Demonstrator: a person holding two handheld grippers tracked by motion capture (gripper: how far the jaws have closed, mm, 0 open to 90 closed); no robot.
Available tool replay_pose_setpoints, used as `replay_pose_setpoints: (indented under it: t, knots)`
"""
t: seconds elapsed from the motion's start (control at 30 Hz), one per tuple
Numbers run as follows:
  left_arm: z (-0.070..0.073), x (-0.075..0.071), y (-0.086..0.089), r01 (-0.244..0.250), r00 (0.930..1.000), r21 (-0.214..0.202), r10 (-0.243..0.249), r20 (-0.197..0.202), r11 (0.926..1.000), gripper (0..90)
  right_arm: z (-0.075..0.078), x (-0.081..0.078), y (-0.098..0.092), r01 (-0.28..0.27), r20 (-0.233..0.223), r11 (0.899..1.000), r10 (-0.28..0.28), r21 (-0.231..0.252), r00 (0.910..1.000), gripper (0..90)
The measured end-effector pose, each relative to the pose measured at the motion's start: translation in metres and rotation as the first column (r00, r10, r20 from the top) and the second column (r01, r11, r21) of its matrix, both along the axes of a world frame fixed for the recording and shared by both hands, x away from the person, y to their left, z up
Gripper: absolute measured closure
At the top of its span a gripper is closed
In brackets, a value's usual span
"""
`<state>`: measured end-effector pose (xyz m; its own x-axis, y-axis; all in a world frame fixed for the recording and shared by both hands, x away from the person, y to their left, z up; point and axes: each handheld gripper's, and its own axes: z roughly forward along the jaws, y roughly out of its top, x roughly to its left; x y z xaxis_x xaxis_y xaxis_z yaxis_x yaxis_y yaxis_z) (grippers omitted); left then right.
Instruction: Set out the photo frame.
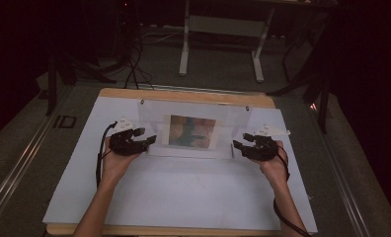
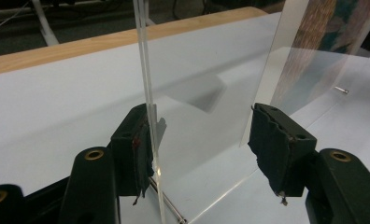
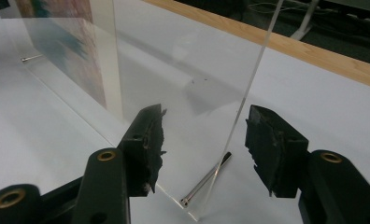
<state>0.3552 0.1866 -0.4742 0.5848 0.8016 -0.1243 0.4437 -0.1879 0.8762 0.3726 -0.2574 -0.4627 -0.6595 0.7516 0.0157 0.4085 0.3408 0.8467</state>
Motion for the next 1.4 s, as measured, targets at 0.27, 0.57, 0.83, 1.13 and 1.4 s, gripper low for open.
replay_pose_setpoints:
  t: [0.27, 0.57, 0.83, 1.13, 1.4]
  knots:
    - [0.011, -0.005, 0.009, -0.005, 0.9992, -0.039, 0.006, 0.04, 0.9992, 41.6, 0.003, 0.0, -0.008, -0.008, -0.006, 1.0, 0.008, 0.002, 1.0, 44.6]
    - [0.022, -0.009, 0.026, -0.031, 0.9976, -0.085, 0.036, 0.058, 0.9959, 42.0, 0.006, 0.0, -0.017, -0.002, -0.011, 1.0, 0.002, 0.006, 0.9999, 44.6]
    - [0.024, -0.01, 0.04, -0.07, 0.9955, -0.109, 0.076, 0.057, 0.9916, 42.4, 0.008, 0.001, -0.026, 0.011, -0.021, 1.0, -0.01, 0.012, 0.9997, 44.6]
    - [0.021, -0.008, 0.054, -0.116, 0.9922, -0.123, 0.121, 0.031, 0.9856, 43.0, 0.002, 0.007, -0.045, 0.058, -0.062, 0.998, -0.057, 0.017, 0.9965, 44.7]
    - [0.006, 0.0, 0.062, -0.175, 0.9845, -0.096, 0.173, -0.026, 0.9799, 43.1, -0.014, 0.014, -0.058, 0.13, -0.094, 0.991, -0.127, 0.027, 0.9875, 44.7]
